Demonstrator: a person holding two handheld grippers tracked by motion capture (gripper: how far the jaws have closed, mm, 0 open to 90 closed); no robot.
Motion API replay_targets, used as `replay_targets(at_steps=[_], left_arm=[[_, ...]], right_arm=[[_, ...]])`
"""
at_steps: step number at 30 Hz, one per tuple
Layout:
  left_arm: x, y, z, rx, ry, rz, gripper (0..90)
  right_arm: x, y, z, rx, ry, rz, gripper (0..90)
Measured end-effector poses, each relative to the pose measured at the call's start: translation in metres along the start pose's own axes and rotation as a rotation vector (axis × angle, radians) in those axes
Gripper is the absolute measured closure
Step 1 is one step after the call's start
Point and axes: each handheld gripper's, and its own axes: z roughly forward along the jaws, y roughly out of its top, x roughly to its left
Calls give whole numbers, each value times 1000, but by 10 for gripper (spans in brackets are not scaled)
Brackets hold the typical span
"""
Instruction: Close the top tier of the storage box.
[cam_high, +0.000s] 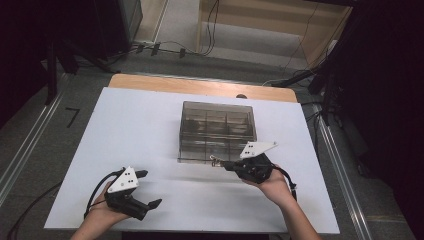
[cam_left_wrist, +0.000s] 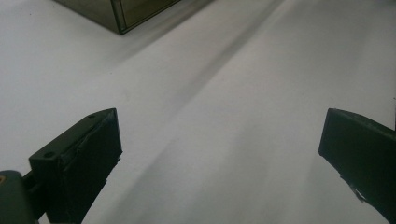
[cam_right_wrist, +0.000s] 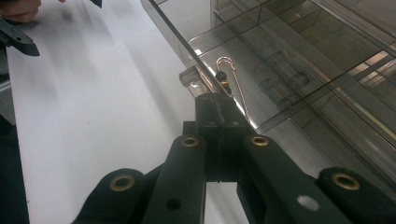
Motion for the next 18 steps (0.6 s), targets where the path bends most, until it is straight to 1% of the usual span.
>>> replay_targets(at_steps=[7,11,17,18], left_arm=[[0,0,0,-1,0,-1,0],[0,0,0,0,1,-2,0],[1,0,-1,-7,1,-6,0],[1,0,-1,-6,1,-6,0]], right_arm=[[0,1,1,-1,-7,6,875],[-2,1,1,-8,-7,1,875],[-2,2,1,-7,-14,15,874],[-3,2,2,-9,-16,10,875]])
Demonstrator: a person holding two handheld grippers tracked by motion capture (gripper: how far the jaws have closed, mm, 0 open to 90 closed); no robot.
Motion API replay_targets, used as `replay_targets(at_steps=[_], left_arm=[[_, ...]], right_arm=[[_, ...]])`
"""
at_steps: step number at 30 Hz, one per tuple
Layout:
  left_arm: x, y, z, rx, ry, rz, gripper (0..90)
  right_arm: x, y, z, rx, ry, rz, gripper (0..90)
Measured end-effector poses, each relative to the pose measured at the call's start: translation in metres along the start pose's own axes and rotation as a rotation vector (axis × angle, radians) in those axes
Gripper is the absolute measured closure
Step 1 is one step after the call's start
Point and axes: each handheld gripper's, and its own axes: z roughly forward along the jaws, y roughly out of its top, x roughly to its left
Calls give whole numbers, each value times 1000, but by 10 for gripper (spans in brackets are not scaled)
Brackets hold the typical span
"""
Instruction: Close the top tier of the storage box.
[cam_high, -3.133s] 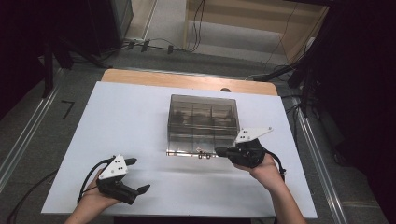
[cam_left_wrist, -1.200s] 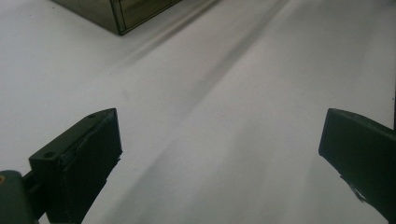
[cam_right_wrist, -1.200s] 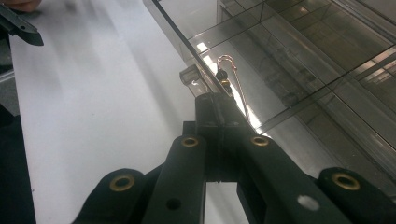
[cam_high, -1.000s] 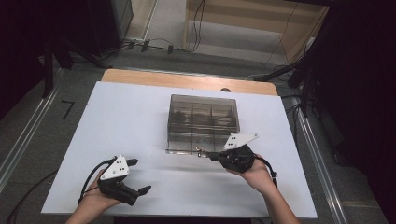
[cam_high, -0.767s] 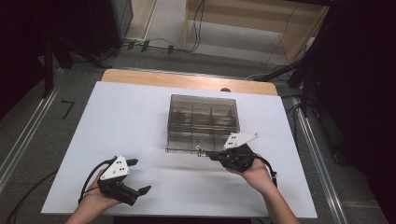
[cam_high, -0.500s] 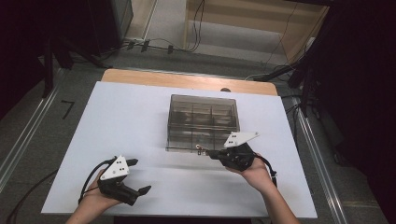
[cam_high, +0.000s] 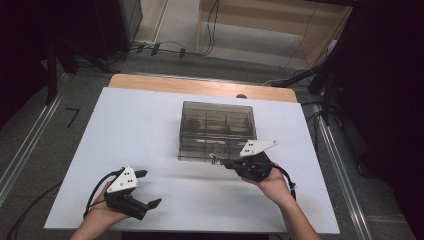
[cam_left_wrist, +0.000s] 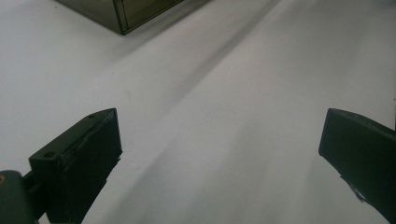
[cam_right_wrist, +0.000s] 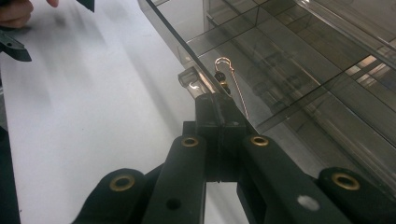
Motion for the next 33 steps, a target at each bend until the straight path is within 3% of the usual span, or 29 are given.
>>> replay_targets(at_steps=[33], left_arm=[[1,0,-1,-4,1,-1,0]], right_arm=[[-14,12,5,22,-21,10,874]])
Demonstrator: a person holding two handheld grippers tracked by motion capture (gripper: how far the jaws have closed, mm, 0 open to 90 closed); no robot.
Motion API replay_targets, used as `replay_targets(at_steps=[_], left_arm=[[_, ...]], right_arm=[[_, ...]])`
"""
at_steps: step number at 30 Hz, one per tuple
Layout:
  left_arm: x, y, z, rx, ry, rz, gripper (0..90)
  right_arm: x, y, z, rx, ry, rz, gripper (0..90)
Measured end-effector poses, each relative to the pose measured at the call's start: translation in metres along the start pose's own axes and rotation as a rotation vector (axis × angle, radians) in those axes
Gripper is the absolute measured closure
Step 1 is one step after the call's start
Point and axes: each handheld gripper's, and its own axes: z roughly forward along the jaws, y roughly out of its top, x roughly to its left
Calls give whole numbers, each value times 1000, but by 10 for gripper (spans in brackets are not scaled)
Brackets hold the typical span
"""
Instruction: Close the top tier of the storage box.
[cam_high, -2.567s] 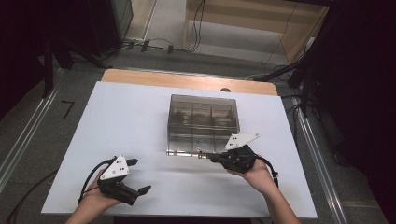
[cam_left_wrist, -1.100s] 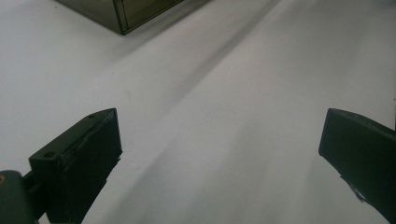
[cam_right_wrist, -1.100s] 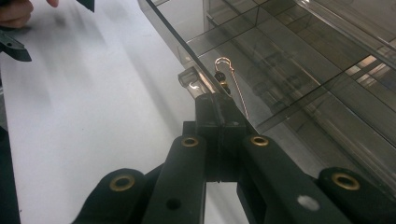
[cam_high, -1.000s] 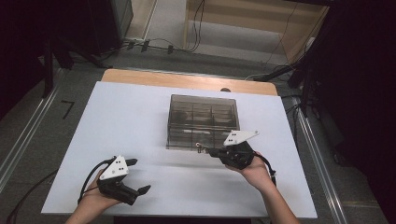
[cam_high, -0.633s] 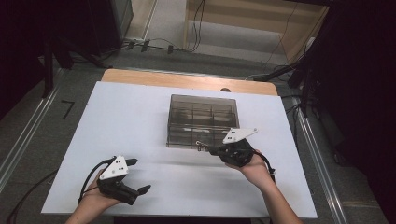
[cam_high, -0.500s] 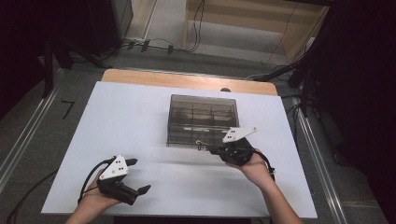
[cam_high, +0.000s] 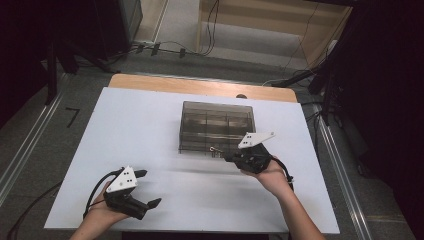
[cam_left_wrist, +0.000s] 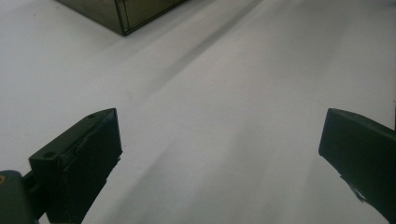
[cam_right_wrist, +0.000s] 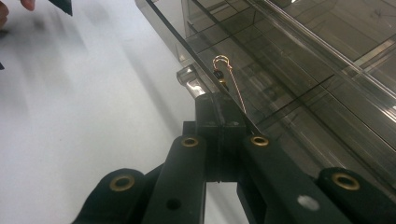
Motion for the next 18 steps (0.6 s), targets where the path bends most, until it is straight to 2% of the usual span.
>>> replay_targets(at_steps=[8,10,18], left_arm=[[0,0,0,-2,1,-2,0],[0,0,0,-2,1,-3,0],[0,0,0,-2,0,0,0]], right_arm=[[-4,4,1,10,0,-7,875],[-5,5,0,18,-4,5,874],[-8,5,3,-3,-34,13,874]])
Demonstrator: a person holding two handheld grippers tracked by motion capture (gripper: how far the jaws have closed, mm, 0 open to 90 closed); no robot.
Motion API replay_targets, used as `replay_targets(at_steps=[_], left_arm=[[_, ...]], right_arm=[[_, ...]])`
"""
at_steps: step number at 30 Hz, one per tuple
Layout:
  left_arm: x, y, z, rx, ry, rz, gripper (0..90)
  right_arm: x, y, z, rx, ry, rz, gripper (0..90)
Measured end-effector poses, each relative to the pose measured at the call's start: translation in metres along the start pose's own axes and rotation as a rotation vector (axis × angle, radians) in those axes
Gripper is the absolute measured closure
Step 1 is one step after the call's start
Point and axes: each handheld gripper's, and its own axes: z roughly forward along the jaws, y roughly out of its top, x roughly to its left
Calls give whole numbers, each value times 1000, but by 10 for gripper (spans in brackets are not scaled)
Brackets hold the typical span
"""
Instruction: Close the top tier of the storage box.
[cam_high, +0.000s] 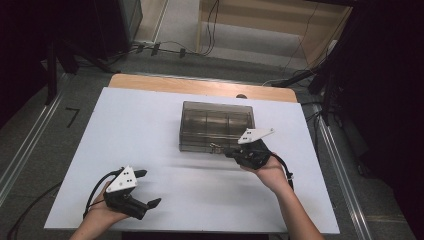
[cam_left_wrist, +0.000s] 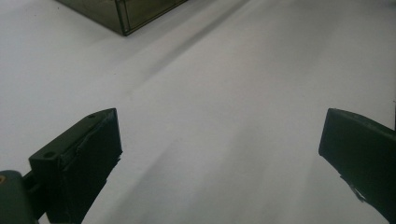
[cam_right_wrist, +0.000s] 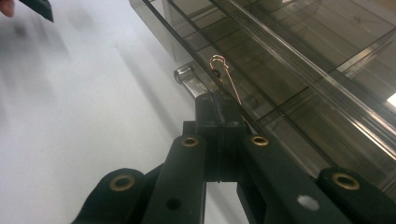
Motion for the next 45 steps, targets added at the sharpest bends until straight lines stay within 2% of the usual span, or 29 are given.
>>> replay_targets(at_steps=[22,34,42,45], left_arm=[[-1,0,1,6,-4,4,0],[0,0,1,2,-6,-4,0],[2,1,2,4,3,-13,0],[2,2,2,5,7,-8,0]], right_arm=[[-7,-1,5,-39,-31,26,874],[-14,-2,11,-56,-54,69,875],[-18,-3,14,-73,-69,73,875],[-18,-4,14,-78,-75,87,875]])
